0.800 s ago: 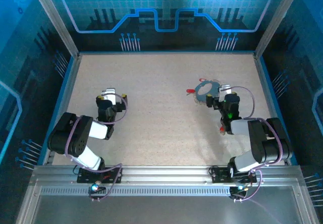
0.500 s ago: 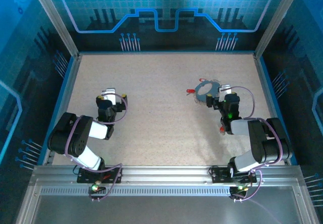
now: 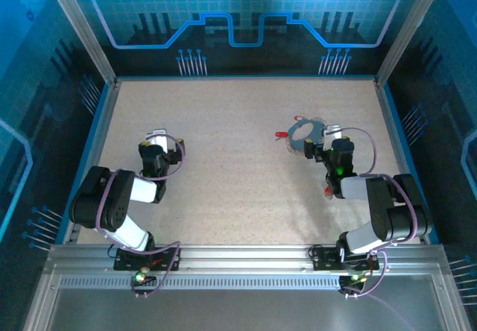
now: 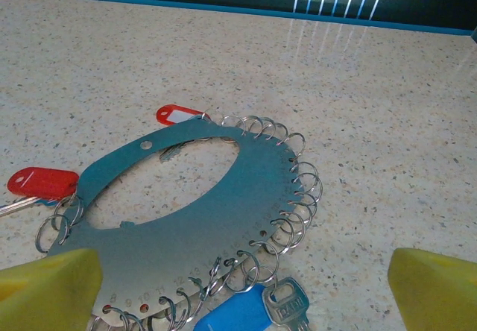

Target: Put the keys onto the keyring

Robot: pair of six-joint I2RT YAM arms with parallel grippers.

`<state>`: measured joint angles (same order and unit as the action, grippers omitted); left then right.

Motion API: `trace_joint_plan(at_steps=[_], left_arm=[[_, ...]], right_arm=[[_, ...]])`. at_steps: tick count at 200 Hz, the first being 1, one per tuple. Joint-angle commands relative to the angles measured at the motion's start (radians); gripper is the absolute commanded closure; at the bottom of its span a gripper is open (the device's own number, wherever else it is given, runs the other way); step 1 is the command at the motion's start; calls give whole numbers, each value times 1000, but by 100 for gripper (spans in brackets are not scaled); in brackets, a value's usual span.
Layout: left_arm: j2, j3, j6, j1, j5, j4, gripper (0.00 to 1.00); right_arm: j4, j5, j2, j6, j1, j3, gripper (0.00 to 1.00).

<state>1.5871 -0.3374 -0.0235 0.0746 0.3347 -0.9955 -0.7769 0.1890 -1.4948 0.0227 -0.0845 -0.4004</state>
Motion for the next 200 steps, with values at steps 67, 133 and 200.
trace_joint_plan(at_steps=[67,133,200], left_arm=[[-456,-208,-11,87,-12,582,1],[-512,-587,122,48,-268,1043,1],[-364,-593,202,47,-260,1138,1]], right_arm=[[391,39,368,22,33,-87,0],[951,95,220,478,106,-442,0],[1358,83,-331,385,94,-918,1]])
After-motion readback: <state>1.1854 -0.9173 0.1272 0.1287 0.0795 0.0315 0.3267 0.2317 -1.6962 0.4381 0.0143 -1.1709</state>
